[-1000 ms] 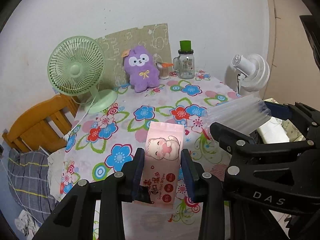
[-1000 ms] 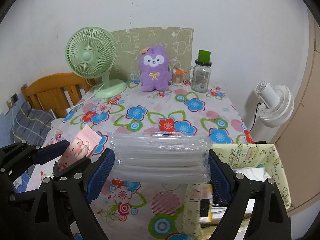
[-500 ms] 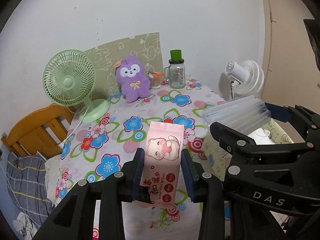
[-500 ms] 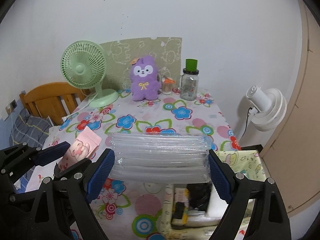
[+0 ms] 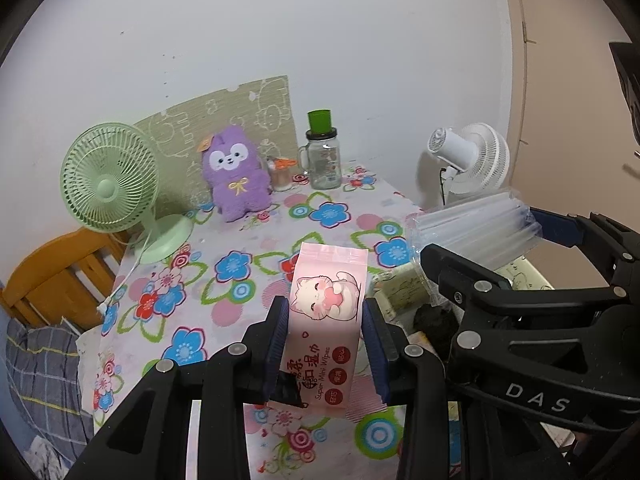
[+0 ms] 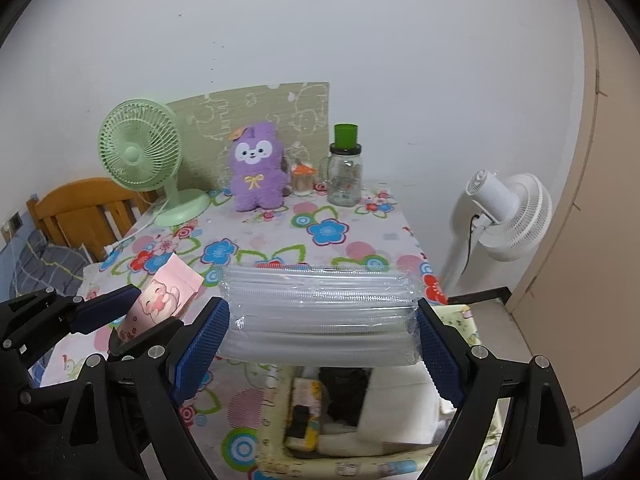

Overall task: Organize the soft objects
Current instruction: 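Lift the wipes pack and plastic bags and carry them over the paper box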

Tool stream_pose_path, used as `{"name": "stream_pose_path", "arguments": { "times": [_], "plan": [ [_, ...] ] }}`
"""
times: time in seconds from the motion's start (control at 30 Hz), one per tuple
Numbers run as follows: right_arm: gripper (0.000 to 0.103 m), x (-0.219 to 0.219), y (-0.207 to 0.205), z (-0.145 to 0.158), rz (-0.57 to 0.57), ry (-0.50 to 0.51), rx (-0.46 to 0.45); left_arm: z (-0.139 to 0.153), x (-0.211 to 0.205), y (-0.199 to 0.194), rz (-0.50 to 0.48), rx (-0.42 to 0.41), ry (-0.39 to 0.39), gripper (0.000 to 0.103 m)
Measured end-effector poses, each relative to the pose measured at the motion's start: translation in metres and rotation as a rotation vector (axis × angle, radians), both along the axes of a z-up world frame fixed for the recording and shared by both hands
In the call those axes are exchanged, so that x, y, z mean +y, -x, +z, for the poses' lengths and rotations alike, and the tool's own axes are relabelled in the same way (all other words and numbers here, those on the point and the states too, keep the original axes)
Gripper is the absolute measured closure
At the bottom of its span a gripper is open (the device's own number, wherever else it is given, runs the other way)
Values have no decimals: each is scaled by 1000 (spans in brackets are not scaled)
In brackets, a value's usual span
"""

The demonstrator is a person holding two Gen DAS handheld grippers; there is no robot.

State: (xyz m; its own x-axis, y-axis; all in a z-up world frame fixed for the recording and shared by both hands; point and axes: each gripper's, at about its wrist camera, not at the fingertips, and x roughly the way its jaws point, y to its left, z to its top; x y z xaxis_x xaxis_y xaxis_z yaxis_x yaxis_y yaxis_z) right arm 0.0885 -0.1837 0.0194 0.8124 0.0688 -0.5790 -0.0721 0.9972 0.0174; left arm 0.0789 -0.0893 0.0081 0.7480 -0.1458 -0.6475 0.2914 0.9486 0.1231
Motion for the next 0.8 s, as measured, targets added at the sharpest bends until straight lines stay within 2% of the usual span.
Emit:
{"name": "stream_pose_path", "arguments": {
  "times": [0.4,0.8],
  "plan": [
    [12,-38,-3,-7,-58,-10,10,-6,-34,-7,-46,16,0,65],
    [12,-66,-8,-21,-65,-4,29,-30,-63,-17,-59,55,9,65]
  ]
}}
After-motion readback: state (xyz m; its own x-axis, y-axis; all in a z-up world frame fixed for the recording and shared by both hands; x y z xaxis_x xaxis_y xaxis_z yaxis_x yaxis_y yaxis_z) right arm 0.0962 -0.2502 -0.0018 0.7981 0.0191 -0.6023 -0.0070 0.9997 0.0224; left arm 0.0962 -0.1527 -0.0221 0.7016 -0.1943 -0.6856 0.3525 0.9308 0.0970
